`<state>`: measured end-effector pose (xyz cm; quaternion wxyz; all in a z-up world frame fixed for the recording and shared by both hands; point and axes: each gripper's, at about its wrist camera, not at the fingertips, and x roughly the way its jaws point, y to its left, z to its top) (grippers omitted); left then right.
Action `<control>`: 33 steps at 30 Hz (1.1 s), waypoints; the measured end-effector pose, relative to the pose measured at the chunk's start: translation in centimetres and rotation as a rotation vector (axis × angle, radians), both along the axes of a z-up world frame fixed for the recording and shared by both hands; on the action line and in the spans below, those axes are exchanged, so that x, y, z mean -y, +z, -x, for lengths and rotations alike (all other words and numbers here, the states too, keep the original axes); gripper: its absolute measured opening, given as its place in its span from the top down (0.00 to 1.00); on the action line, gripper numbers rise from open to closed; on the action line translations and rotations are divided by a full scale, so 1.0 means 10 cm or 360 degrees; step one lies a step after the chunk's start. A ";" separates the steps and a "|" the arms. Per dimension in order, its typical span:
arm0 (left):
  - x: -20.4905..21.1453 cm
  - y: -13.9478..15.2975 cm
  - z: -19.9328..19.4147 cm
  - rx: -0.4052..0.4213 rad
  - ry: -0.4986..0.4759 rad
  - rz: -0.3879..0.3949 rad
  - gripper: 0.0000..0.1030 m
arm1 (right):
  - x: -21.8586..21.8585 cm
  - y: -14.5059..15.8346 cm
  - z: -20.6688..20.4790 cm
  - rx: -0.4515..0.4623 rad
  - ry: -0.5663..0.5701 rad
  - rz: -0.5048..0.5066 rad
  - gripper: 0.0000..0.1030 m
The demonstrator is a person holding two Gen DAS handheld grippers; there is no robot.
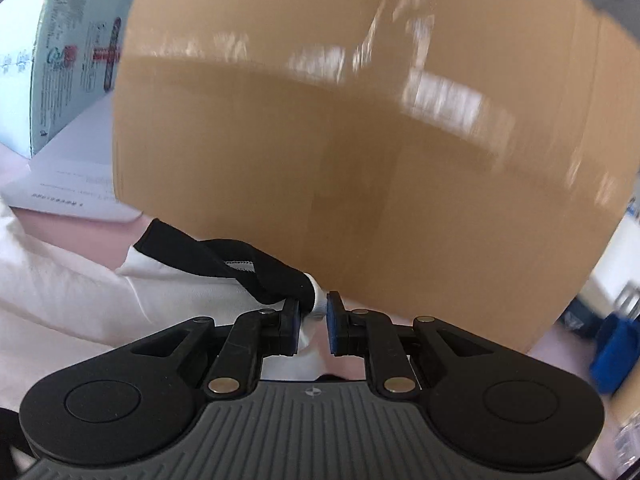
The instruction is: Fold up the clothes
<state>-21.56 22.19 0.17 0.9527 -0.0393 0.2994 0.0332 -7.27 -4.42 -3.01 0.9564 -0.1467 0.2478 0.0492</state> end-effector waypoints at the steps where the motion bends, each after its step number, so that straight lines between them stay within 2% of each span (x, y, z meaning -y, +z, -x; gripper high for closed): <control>1: 0.03 -0.01 -0.01 0.0007 0.0016 -0.0041 0.69 | -0.01 -0.01 0.00 -0.0007 0.0003 0.0008 0.79; 3: 0.07 -0.01 -0.01 0.0021 0.0087 -0.0126 0.34 | -0.03 0.04 0.08 0.0063 0.0024 0.0000 0.57; 4: 0.07 0.00 0.00 0.0033 0.0117 -0.0150 0.24 | 0.00 0.10 0.16 0.0108 0.0051 -0.0050 0.41; 5: 0.04 0.02 0.03 0.0071 0.0133 -0.0136 0.24 | 0.02 0.17 0.24 0.0154 0.0081 -0.0110 0.35; 6: 0.01 0.04 0.07 0.0113 0.0146 -0.0115 0.24 | 0.11 0.33 0.41 0.0157 0.0179 -0.0272 0.34; 7: -0.03 0.08 0.12 0.0178 0.0157 -0.0080 0.23 | 0.15 0.43 0.52 0.0136 0.0249 -0.0356 0.34; 8: -0.05 0.12 0.18 0.0239 0.0161 -0.0069 0.23 | 0.19 0.50 0.61 0.0111 0.0310 -0.0416 0.35; 10: -0.03 0.17 0.24 0.0306 0.0120 -0.0123 0.23 | 0.27 0.70 1.02 0.0043 0.0491 -0.0500 0.36; 14: 0.14 0.14 0.18 0.0280 0.0024 -0.0345 0.23 | 0.26 0.70 1.84 -0.0121 0.0844 -0.0468 0.41; 17: 0.16 0.09 0.13 0.0227 0.0055 -0.0392 0.23 | 0.19 0.57 2.30 -0.0218 0.1019 -0.0440 0.41; 18: 0.14 0.09 0.14 0.0229 0.0070 -0.0381 0.23 | 0.18 0.53 2.43 -0.0249 0.1044 -0.0434 0.41; 21: -0.10 0.16 0.25 0.0266 0.0169 -0.0205 0.23 | 0.02 0.37 2.53 -0.0354 0.1039 -0.0432 0.41; 24: -0.29 0.18 0.30 0.0230 0.0239 -0.0161 0.23 | 0.00 0.30 2.60 -0.0433 0.1026 -0.0435 0.52; 25: -0.32 0.17 0.30 0.0206 0.0239 -0.0173 0.23 | -0.01 0.27 2.57 -0.0460 0.1007 -0.0442 0.59; 26: -0.36 0.14 0.32 0.0152 0.0226 -0.0191 0.23 | 0.00 0.25 2.48 -0.0471 0.0988 -0.0445 0.74; 28: -0.41 0.09 0.34 0.0082 0.0195 -0.0171 0.23 | 0.06 0.21 2.42 -0.0489 0.0926 -0.0452 0.87; 29: -0.45 0.07 0.36 0.0046 0.0163 -0.0120 0.23 | 0.06 0.22 2.41 -0.0485 0.0917 -0.0455 0.91; 33: -0.52 0.06 0.41 -0.0070 0.0060 0.0072 0.24 | 0.07 0.30 2.50 -0.0371 0.0934 -0.0474 0.92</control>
